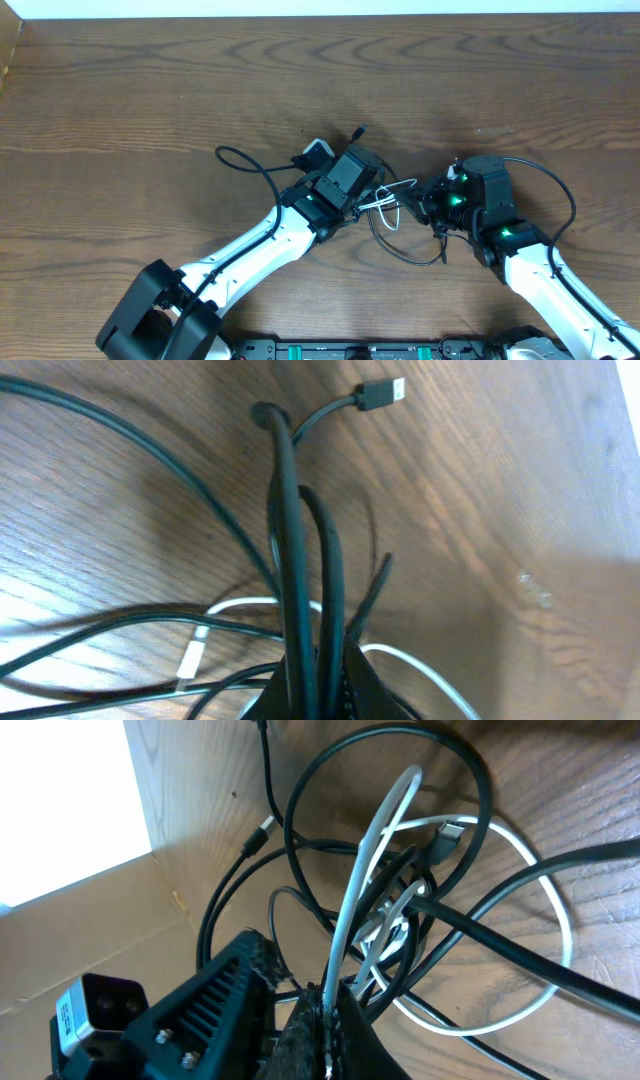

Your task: Untangle cables

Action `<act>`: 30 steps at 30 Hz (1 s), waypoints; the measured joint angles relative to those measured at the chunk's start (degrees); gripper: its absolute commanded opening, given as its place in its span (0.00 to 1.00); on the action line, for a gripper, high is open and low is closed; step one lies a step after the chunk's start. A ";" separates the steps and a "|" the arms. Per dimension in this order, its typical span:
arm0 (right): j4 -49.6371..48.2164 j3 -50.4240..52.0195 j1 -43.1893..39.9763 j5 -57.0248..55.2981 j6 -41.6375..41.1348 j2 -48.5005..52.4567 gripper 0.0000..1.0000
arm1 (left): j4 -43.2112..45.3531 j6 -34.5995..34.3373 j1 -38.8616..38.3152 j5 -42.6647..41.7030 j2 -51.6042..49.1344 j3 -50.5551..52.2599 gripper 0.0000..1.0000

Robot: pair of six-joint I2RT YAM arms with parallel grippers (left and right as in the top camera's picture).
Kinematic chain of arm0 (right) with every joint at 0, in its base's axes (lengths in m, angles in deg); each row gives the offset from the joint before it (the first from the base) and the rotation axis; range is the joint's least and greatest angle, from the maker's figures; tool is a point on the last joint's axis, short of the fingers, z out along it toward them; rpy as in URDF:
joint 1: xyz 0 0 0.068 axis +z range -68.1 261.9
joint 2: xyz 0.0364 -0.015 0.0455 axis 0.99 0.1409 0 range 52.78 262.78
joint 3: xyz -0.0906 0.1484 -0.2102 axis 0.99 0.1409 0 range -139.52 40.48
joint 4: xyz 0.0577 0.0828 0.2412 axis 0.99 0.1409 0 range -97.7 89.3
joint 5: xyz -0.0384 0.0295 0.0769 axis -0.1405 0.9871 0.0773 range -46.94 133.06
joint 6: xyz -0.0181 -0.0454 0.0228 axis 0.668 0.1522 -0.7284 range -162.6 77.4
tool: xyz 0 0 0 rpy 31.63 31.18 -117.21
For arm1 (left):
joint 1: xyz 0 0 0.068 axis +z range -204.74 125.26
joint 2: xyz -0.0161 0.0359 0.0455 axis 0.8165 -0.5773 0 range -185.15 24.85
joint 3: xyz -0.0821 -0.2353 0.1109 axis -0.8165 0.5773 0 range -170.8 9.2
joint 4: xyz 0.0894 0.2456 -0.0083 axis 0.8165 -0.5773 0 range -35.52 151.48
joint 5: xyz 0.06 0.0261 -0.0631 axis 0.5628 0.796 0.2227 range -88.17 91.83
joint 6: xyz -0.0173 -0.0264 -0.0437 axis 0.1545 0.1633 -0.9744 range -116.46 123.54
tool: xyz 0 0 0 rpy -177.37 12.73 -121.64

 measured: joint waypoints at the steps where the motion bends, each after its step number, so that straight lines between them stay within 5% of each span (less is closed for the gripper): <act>1: -0.31 0.00 -0.11 0.00 0.42 0.00 0.01 | -0.39 0.83 0.00 0.15 0.00 0.00 0.08; 8: -13.18 0.50 -4.09 1.57 8.79 -0.22 0.01 | -5.22 9.18 0.00 1.75 0.00 -0.04 0.08; 20: -41.90 0.33 -25.75 16.00 12.72 -4.46 0.06 | -8.57 16.09 0.00 2.58 0.00 -0.07 0.08; 24: -33.46 -0.09 -26.49 24.30 12.26 -4.90 0.18 | -7.89 15.56 0.00 2.58 0.00 -0.07 0.08; 30: -6.43 -0.13 -22.34 29.86 13.62 -4.79 0.24 | -7.58 8.87 0.00 2.62 0.00 -0.07 0.08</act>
